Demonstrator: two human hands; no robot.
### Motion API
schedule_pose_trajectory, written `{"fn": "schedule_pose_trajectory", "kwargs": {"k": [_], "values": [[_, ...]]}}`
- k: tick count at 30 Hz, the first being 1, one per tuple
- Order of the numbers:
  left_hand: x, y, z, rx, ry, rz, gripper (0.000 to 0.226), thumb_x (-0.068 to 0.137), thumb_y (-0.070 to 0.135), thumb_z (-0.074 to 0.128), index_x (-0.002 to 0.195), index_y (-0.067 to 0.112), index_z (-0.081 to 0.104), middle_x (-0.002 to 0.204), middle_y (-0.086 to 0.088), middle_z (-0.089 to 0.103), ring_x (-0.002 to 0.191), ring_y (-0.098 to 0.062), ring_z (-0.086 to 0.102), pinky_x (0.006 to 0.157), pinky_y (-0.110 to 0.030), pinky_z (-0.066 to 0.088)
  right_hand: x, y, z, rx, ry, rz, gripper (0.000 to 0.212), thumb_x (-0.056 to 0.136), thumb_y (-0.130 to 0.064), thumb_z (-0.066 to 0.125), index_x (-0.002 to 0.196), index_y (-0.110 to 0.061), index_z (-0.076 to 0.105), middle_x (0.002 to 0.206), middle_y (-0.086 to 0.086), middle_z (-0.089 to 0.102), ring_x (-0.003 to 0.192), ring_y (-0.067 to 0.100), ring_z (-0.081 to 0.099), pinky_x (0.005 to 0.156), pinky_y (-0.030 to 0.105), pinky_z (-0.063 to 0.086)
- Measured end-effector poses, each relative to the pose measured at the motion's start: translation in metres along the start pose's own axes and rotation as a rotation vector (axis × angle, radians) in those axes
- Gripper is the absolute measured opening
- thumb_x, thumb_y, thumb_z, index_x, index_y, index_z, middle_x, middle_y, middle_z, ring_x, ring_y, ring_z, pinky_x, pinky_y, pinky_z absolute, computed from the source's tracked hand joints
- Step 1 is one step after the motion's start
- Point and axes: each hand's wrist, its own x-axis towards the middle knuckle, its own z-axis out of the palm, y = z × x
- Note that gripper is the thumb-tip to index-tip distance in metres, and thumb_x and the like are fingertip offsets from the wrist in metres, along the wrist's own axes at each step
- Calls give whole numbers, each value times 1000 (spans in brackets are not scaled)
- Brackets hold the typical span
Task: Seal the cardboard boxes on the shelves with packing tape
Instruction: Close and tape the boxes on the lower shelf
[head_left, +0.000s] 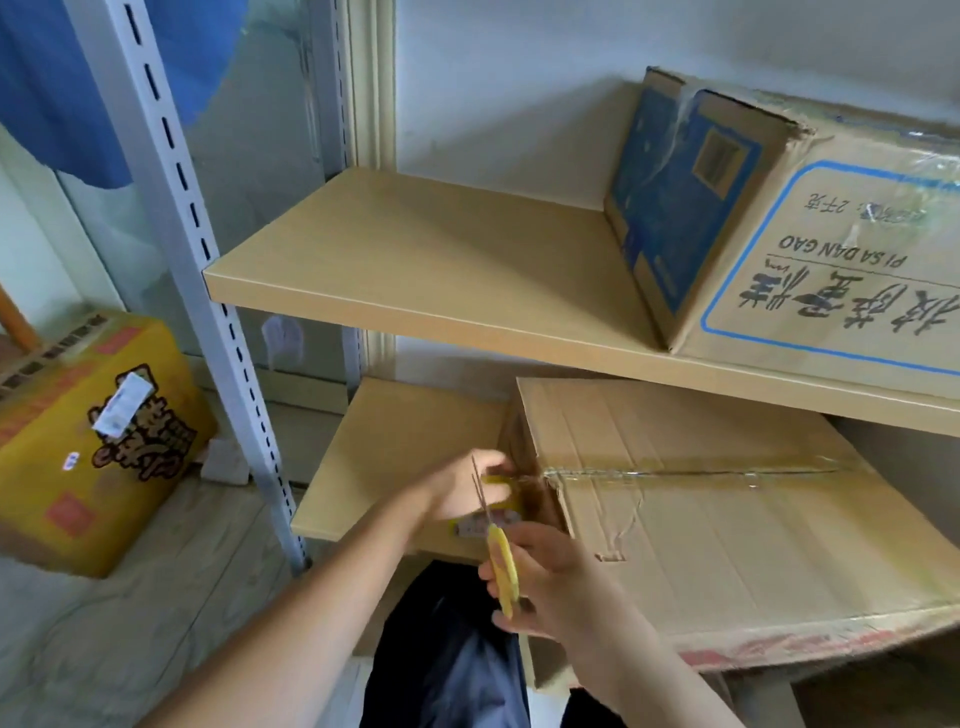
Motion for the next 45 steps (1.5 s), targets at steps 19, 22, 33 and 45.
{"fn": "schedule_pose_trajectory", "kwargs": {"k": [19,22,33,45], "values": [[7,-16,-16,-224,-210,-62,19,97,20,60,112,10,64,64,0,63,52,-8,58,51,-22,48,19,20,-9,-528,219,9,57,93,-59,48,50,-22,51,49,-3,49,75,21,67,57,27,38],[6,-16,-16,-222,-199,-57,14,96,22,60,107,15,67,77,-3,63,54,-7,59,51,-22,50,29,21,-5,-568,265,17,61,95,-57,45,60,-9,59,73,14,69,76,27,69,65,32,49],[7,-9,-9,-229,-147,-129,10,91,17,59,85,25,63,76,5,63,69,-14,58,63,-26,49,53,24,1,-651,384,-60,54,97,-49,48,58,-11,48,63,12,63,58,22,55,48,28,30],[-27,-24,-33,-176,-27,-110,10,89,22,66,86,18,74,93,-4,73,79,-21,66,70,-30,50,38,40,13,-677,433,-302,21,100,-26,51,99,-14,69,82,-4,72,70,11,64,56,12,44]]}}
